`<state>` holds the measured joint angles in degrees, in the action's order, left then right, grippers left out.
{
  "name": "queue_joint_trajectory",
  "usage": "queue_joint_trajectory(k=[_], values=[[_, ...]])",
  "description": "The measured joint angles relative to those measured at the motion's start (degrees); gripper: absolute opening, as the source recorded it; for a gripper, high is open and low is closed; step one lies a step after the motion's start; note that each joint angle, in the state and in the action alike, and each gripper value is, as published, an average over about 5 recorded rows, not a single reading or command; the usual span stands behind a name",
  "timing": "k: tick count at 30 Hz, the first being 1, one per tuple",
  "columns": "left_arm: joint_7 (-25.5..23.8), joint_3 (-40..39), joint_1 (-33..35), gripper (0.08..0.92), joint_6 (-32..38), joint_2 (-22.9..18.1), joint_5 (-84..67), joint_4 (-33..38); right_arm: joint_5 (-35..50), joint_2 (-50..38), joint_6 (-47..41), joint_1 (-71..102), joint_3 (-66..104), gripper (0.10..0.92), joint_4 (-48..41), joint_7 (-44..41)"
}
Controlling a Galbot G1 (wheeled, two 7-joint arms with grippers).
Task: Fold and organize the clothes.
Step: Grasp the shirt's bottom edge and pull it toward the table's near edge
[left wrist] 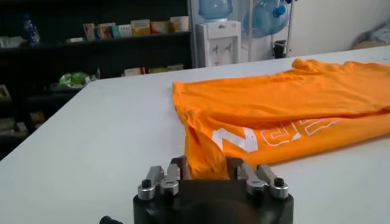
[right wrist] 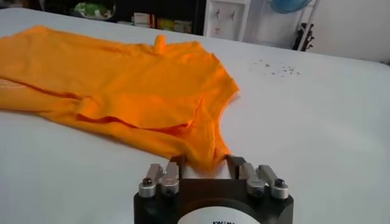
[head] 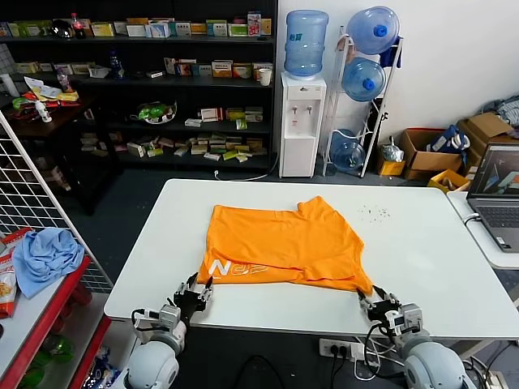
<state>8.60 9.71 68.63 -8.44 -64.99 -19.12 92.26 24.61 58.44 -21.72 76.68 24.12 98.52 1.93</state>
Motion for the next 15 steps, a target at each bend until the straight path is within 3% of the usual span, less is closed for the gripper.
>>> queue_joint_trajectory(k=[8,11,15], values=[[-0.45,0.55,1.0,0.194,0.0,0.06,-0.58,0.51,-1.1,-0.55,0.18,0.64,0.17,0.159,0.0,-0.09],[-0.32,0.69,1.62,0.121,-0.07,0.42,-0.86,1.4,-1.17,-1.01,-0.02,1.18,0.41,0.127,0.52,-0.05],[0.0,0.77,2.72,0.096,-0.31,1.11,-1.02,3.19,-1.14,-1.83,-0.63,2.29,0.88,0.128,1.77,0.35]])
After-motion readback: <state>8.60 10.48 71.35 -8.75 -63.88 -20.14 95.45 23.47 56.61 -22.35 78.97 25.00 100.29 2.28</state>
